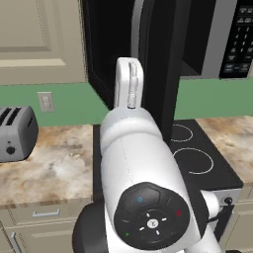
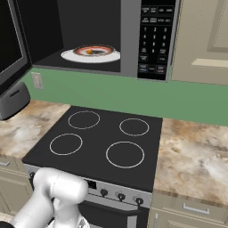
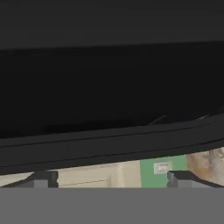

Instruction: Transport the shrimp from the fridge to the microwave and turn on the microwave.

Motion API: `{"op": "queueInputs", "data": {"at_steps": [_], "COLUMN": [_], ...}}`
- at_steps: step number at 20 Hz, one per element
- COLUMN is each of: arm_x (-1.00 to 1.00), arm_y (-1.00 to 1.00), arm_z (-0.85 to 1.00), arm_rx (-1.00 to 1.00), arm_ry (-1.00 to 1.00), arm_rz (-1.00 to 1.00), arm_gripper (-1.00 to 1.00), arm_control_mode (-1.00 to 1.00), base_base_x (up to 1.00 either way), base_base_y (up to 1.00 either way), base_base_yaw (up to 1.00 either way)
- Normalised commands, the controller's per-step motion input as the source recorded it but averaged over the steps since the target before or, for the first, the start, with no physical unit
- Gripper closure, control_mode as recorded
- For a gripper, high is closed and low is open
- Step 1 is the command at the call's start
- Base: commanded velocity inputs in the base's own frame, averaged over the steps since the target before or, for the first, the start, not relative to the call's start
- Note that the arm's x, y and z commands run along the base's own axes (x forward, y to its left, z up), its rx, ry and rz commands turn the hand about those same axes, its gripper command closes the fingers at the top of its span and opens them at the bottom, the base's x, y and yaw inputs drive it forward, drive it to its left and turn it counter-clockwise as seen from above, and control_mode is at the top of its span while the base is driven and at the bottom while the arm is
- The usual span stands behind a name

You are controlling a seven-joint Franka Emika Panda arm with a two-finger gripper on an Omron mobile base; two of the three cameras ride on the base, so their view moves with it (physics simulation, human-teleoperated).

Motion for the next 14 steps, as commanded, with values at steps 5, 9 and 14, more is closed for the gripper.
{"op": "queueInputs", "data": {"at_steps": [5, 9, 14], "arm_x": [0.25, 0.30, 0.32], "arm_y": [-0.49, -0.46, -0.47], "arm_z": [0.00, 0.00, 0.00], "arm_rx": [0.00, 0.00, 0.00], "arm_ry": [0.00, 0.00, 0.06], "arm_rz": [-0.17, -0.19, -0.18], "arm_gripper": [-1.00, -1.00, -1.00], "arm_control_mode": [-1.00, -1.00, -1.00], "base_base_x": [0.00, 0.00, 0.00], "base_base_y": [0.00, 0.00, 0.00], "base_base_yaw": [0.00, 0.00, 0.00]}}
